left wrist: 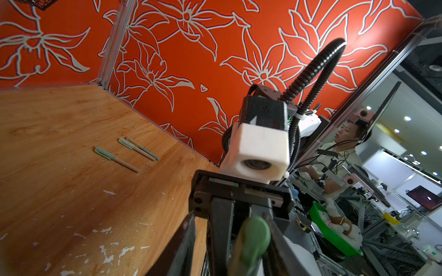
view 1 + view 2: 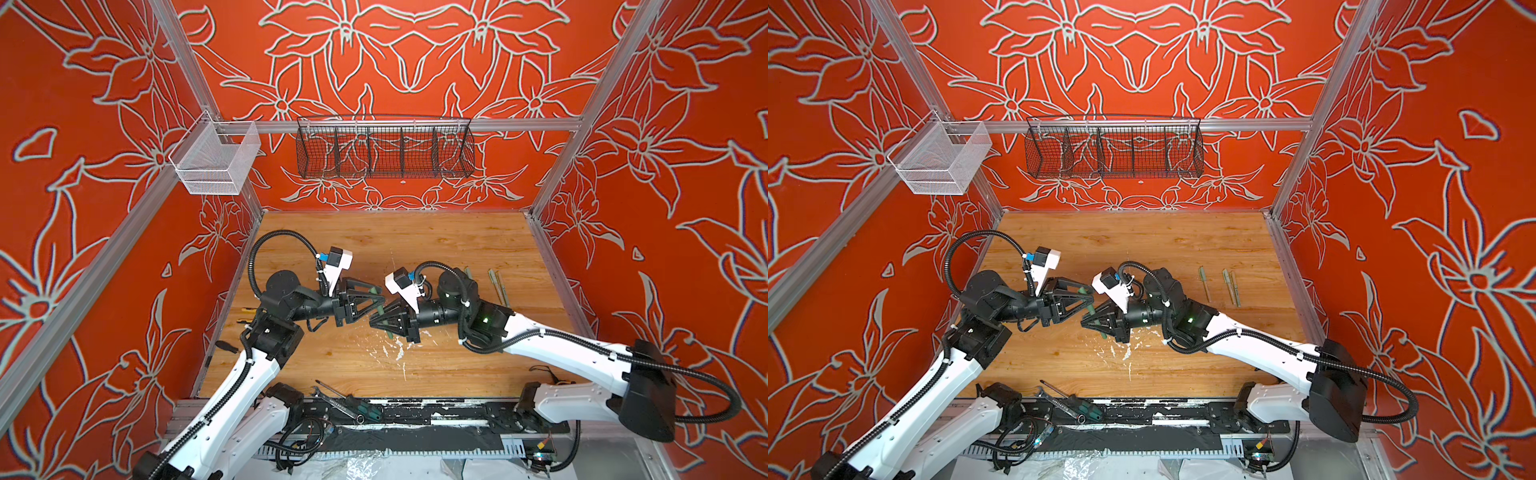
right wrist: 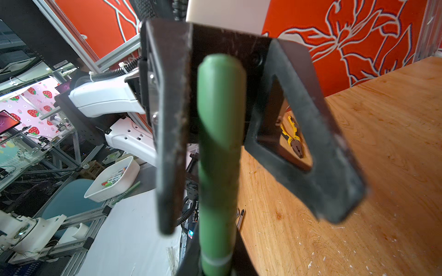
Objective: Insert the pens into the pen caps
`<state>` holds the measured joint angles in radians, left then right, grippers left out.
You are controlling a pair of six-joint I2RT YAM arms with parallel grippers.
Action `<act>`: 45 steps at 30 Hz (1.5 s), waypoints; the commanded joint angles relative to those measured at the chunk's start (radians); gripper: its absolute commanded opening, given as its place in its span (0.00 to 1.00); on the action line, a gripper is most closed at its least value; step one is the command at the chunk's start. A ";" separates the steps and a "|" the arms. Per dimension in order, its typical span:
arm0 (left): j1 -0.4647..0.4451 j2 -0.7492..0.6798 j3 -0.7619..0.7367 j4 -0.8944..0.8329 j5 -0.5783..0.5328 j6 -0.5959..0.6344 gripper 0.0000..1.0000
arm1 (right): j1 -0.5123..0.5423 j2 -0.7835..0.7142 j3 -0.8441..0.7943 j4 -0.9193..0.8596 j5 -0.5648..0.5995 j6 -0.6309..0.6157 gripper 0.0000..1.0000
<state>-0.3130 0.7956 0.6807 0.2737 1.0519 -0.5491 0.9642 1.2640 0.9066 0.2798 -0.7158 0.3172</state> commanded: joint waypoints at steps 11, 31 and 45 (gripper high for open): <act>0.006 -0.019 0.013 -0.013 0.072 0.047 0.00 | 0.007 -0.032 0.019 0.070 0.028 0.004 0.00; -0.022 -0.064 -0.015 -0.104 0.066 0.065 0.00 | 0.007 -0.014 0.222 -0.016 0.208 -0.172 0.00; -0.064 -0.045 -0.018 -0.125 0.054 0.082 0.00 | 0.007 0.052 0.358 0.032 0.176 -0.206 0.00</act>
<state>-0.3218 0.7296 0.7052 0.2939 0.9401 -0.4675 0.9787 1.3109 1.1439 0.0315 -0.5873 0.1390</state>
